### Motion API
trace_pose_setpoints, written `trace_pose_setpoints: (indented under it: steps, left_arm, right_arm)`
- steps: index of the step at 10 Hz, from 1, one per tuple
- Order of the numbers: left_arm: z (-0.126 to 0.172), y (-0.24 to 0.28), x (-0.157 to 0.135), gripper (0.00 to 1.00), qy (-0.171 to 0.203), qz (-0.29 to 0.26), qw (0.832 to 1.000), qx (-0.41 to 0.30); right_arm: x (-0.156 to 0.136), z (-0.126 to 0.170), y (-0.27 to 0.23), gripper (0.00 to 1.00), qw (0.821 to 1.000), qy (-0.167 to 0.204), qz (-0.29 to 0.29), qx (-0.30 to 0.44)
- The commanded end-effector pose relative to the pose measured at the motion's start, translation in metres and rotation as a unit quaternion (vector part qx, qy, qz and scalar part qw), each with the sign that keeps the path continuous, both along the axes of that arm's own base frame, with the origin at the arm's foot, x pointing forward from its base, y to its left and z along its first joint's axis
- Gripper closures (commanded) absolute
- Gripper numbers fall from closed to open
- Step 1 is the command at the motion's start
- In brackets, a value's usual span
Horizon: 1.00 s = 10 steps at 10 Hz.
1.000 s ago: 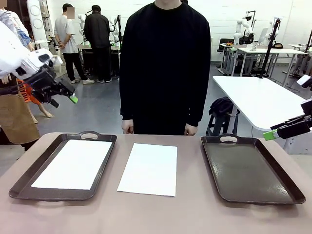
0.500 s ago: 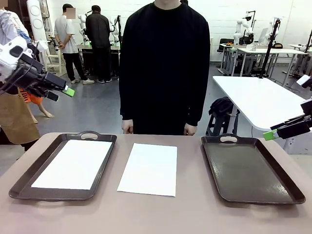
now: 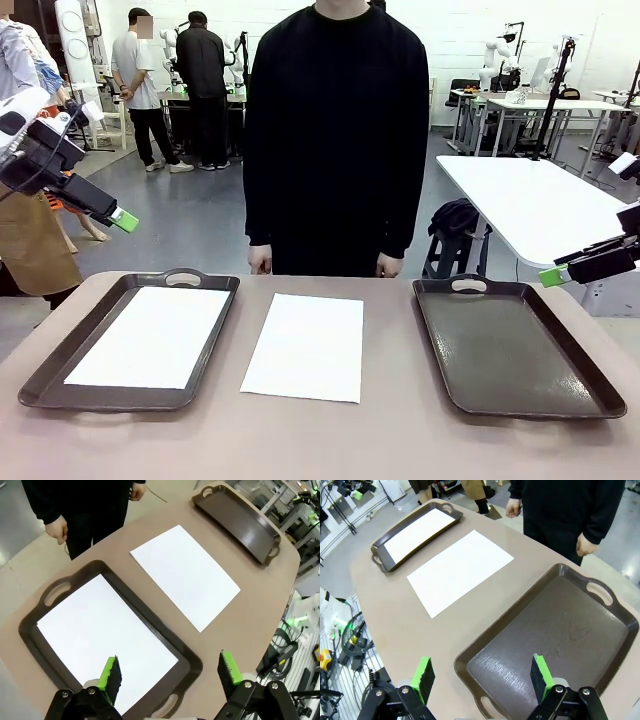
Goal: Sort the A4 documents.
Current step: Receive the A4 Paper.
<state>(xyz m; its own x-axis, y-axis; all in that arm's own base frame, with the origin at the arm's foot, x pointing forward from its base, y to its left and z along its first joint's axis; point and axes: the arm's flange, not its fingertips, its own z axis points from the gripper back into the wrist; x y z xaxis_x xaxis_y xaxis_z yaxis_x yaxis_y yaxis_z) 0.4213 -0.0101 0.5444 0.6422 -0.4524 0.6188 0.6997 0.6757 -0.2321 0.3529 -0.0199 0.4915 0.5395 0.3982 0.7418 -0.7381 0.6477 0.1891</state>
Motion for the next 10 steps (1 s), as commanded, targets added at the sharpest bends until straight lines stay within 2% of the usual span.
trace_pose_setpoints:
  steps: [1, 5, 6, 7, 8, 10]
  left_arm:
    - [0.0010, 0.0081, -0.0026, 0.00, -0.013, 0.006, 1.000, -0.005]
    - [-0.0007, 0.0078, -0.0043, 0.00, -0.013, 0.014, 1.000, -0.014]
    - [-0.0004, 0.0070, -0.0027, 0.00, -0.009, 0.033, 0.999, -0.016]
    - [-0.0016, 0.0073, 0.0013, 0.00, 0.012, 0.056, 0.998, -0.024]
    - [0.0017, 0.0100, -0.0013, 0.00, -0.005, 0.014, 1.000, -0.007]
    - [0.0017, 0.0100, -0.0013, 0.00, -0.005, 0.014, 1.000, -0.007]
  right_arm:
    - [0.0037, -0.0011, -0.0005, 0.00, 1.000, -0.006, 0.008, 0.007]
    - [0.0037, -0.0011, -0.0005, 0.00, 1.000, -0.006, 0.008, 0.007]
    - [0.0037, -0.0011, -0.0005, 0.00, 1.000, -0.006, 0.008, 0.007]
    - [0.0037, -0.0011, -0.0005, 0.00, 1.000, -0.006, 0.008, 0.007]
    - [0.0037, -0.0011, -0.0005, 0.00, 1.000, -0.006, 0.008, 0.007]
    - [0.0037, -0.0011, -0.0005, 0.00, 1.000, -0.006, 0.008, 0.007]
